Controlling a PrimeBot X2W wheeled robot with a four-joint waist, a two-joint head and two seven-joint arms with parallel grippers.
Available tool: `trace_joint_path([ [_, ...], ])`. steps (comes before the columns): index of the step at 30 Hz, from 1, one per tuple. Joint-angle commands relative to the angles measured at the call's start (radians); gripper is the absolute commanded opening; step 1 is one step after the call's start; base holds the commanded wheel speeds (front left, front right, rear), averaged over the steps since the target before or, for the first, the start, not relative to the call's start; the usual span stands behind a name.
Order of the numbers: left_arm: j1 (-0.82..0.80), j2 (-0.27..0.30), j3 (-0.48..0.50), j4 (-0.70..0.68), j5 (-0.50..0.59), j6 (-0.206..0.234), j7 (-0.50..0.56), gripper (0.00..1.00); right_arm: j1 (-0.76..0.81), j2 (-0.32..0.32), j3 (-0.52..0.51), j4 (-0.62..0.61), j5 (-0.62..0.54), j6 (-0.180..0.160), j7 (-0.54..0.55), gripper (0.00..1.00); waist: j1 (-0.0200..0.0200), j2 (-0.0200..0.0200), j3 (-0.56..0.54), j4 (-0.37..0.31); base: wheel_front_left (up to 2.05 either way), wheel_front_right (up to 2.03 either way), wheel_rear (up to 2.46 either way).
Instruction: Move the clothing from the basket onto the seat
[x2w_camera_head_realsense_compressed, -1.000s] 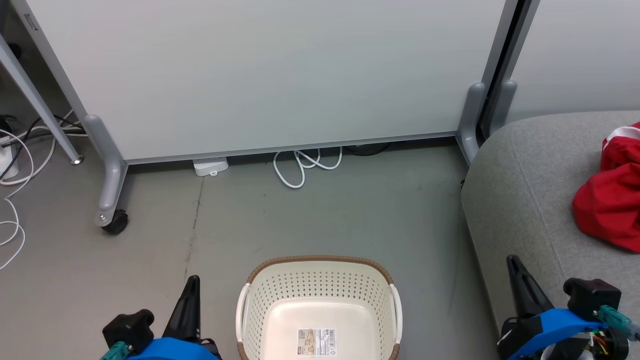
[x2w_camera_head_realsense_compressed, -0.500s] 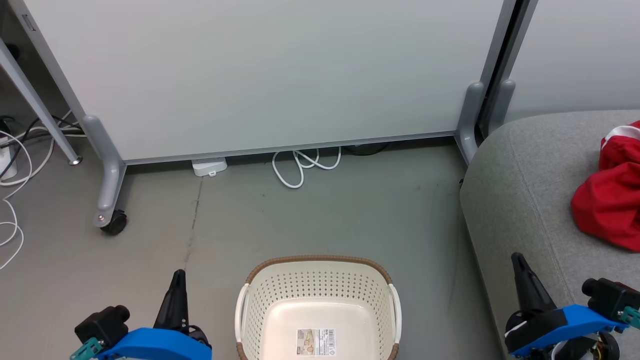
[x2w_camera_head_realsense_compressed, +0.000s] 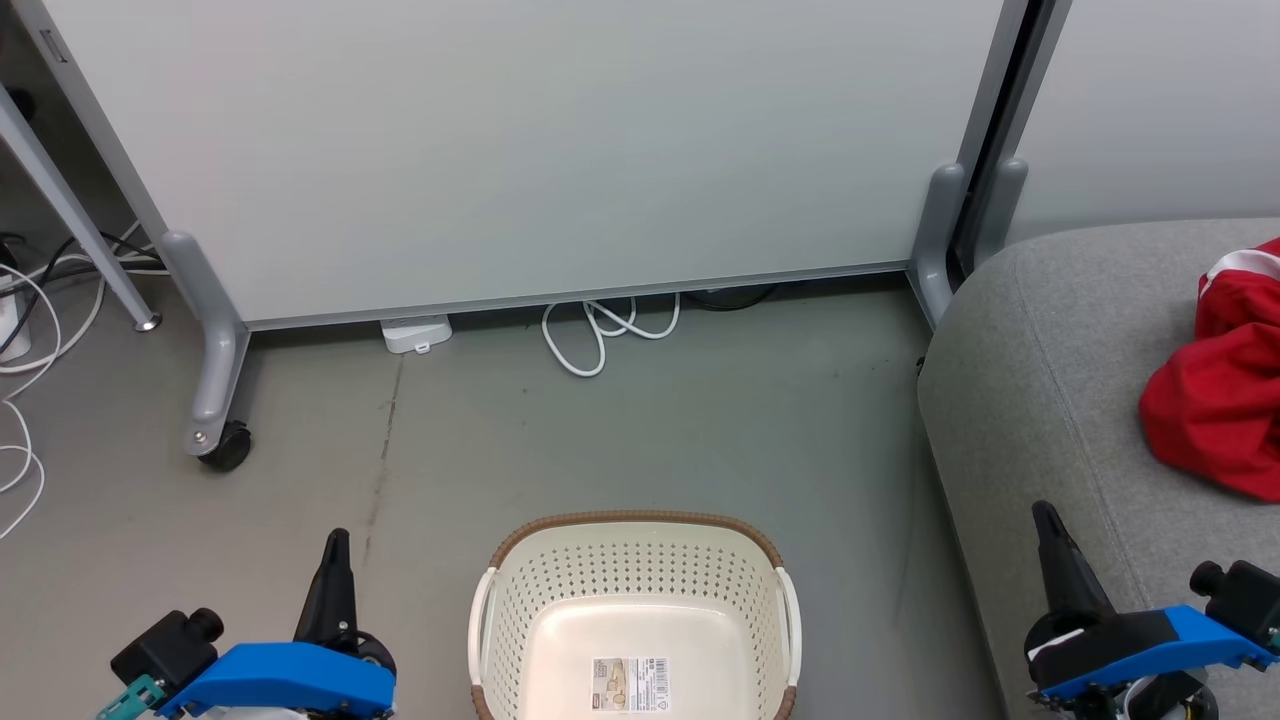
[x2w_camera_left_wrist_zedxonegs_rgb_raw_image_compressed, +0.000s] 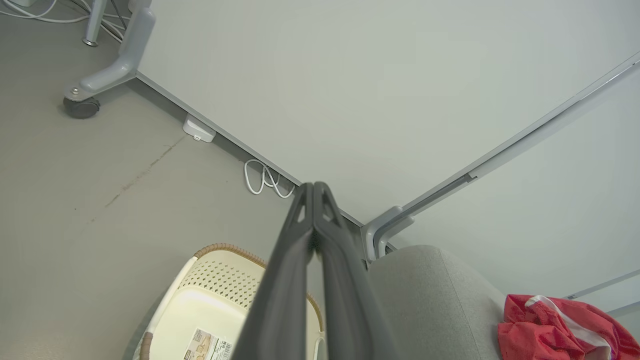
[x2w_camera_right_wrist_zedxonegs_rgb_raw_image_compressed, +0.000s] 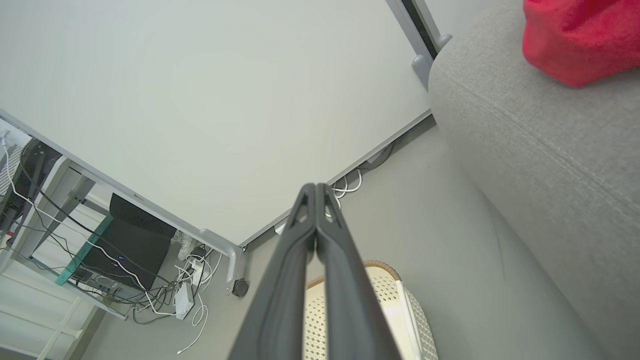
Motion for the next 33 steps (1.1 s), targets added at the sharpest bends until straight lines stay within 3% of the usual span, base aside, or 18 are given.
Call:
trace_joint_path([
  [1, -0.032, 0.0, 0.016, -0.019, -0.039, -0.001, 0.01, 0.0, -0.028, 0.0, -0.004, -0.017, 0.047, 0.0, 0.006, 0.0, -0.0001, -0.0001, 0.0, 0.0, 0.0, 0.0, 0.0],
  [33, -0.049, -0.017, 0.091, -0.062, -0.357, -0.002, 0.108, 0.0, -0.042, 0.001, -0.017, -0.025, 0.43, 0.0, 0.066, 0.0, -0.0001, -0.0001, 0.001, -0.008, 0.0, 0.0, 0.0],
])
